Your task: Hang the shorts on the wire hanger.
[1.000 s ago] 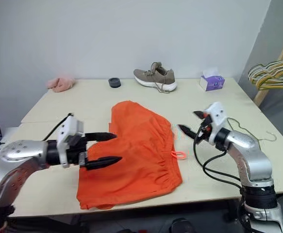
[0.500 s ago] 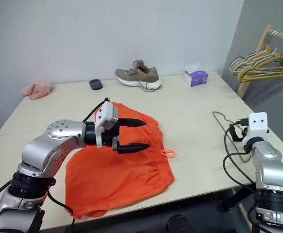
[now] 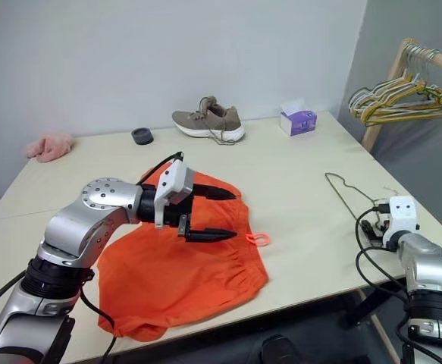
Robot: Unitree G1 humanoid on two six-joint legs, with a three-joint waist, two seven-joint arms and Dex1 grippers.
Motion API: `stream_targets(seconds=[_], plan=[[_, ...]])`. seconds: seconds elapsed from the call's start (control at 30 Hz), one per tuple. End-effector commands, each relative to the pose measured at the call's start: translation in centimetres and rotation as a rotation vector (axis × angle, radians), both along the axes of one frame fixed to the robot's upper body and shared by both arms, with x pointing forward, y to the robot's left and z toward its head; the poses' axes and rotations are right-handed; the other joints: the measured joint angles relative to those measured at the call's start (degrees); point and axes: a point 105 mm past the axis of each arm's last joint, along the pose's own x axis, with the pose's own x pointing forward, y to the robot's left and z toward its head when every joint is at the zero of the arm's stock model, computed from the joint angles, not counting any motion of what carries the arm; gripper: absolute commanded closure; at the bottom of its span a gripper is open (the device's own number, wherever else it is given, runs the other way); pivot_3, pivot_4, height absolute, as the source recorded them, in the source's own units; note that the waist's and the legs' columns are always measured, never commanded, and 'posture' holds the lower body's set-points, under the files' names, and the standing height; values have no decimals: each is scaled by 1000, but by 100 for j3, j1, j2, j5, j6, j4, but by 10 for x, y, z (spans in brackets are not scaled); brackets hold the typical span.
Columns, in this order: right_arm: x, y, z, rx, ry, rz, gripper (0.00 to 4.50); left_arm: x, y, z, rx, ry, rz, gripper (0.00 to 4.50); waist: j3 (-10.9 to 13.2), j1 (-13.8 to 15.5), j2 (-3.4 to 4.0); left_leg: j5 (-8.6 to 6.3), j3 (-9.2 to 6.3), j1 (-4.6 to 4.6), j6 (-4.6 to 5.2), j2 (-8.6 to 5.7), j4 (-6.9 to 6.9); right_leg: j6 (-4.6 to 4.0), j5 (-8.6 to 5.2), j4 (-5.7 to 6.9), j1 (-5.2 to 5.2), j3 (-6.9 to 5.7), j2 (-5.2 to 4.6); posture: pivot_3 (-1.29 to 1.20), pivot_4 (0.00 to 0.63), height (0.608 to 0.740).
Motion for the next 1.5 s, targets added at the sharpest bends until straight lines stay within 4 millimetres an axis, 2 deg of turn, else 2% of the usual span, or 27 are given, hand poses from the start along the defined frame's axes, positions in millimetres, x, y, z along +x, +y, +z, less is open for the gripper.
stream_targets(seconds=[0.03, 0.1, 0.2, 0.37, 0.47, 0.53, 0.57, 0.63, 0.7, 0.87, 0.93, 1.0, 1.07, 1.17, 1.27, 1.33, 1.5], plan=[[3, -2, 3, 16, 24, 11, 0, -2, -2, 9, 1, -49, -21, 19, 0, -3, 0, 0, 0, 0, 0, 0, 0, 0, 0, 0, 0, -1, 0, -306, 0, 740], [0, -3, -6, 49, 70, 3, 0, -2, -2, 9, 1, -52, -19, 19, -1, -4, -1, 0, -1, 2, 0, 1, 0, 0, 0, 0, 1, -1, 0, -303, 0, 740], [-4, -3, -17, 86, 130, -4, 881, -2, -2, 9, -2, -54, -15, 0, -7, 6, -10, 0, -3, 5, 0, 1, 0, 1, 1, 0, 7, -4, 1, -299, 0, 740], [-9, -5, -30, 139, 189, -25, 2677, 0, 7, 10, -7, -51, 30, 0, -33, 30, -40, 0, -5, 5, 0, 3, 1, 2, 1, -3, 10, -6, 1, -298, 0, 740], [-11, -5, -35, 158, 211, -35, 3643, 5, 23, 10, 1, -36, 93, 0, -49, 31, -57, 0, -6, 6, 0, 4, 1, 2, 1, -4, 10, -7, 1, -299, 0, 740], [-13, -6, -38, 130, 219, -32, 4335, 9, 48, 3, 42, -17, 170, 0, -57, 30, -63, 0, -8, 6, 0, 6, 1, 2, 1, -4, 10, -8, 1, -297, 0, 740], [-13, -8, -38, 99, 218, -23, 4461, 11, 64, -1, 67, -4, 217, 0, -68, 16, -65, 0, -8, 7, 0, 7, 0, 2, 1, -3, 10, -9, 2, -294, 0, 740], [-11, -7, -36, 39, 204, 11, 4461, 14, 89, -6, 107, 11, 303, 0, -73, 18, -71, 0, -8, 10, 0, 12, 0, 1, 1, -4, 11, -8, 9, -292, 0, 740], [-7, -3, -32, -20, 178, 56, 4461, 15, 107, -9, 130, 21, 363, 0, -82, 31, -87, 0, -10, 10, 0, 13, 0, 1, 1, -5, 11, -9, 9, -285, 0, 740], [8, 14, -11, -144, 72, 174, 4461, 21, 134, -13, 138, 17, 481, 0, -102, 126, -123, -1, -3, 8, 1, 8, 4, 2, 1, -15, 11, -3, 0, -280, 0, 740], [16, 30, 7, -209, -4, 264, 4461, 28, 148, -12, 120, 2, 558, 0, -94, 129, -109, 1, -2, 8, 3, 9, 4, 2, 2, -12, 9, -1, -1, -281, 0, 740], [24, 57, 30, -307, -101, 403, 4461, 38, 164, -8, 90, -15, 657, 0, -74, 106, -77, 1, -1, 9, 3, 11, 4, 2, 3, -6, 5, 2, 0, -283, 0, 740], [25, 77, 44, -375, -165, 503, 4461, 44, 172, -5, 61, -21, 706, 0, -51, 89, -42, 1, 1, 8, 3, 13, 3, 2, 3, -2, -2, 5, 3, -285, 0, 740], [27, 105, 64, -502, -270, 637, 4461, 51, 176, 3, -2, -13, 743, 0, -47, 121, -36, 1, -5, -3, 3, 14, -3, 5, 3, -1, -12, -1, 5, -285, 0, 740], [27, 126, 83, -634, -368, 750, 4461, 53, 171, 8, -68, 22, 736, 0, -47, 139, -36, 1, -5, -21, 2, 7, -3, 8, 3, -4, -21, -8, -8, -287, 0, 740], [24, 142, 94, -747, -433, 844, 4461, 49, 161, 10, -104, 78, 684, 0, -47, 155, -36, -1, -9, -29, 5, -2, -3, 2, 7, -3, -23, -17, -21, -287, 0, 740], [18, 165, 106, -919, -535, 984, 4461, 35, 144, 8, -124, 209, 575, 0, -46, 137, -35, -2, -22, -49, 7, -2, -2, -4, 11, -2, -36, -34, -24, -292, 0, 740]])
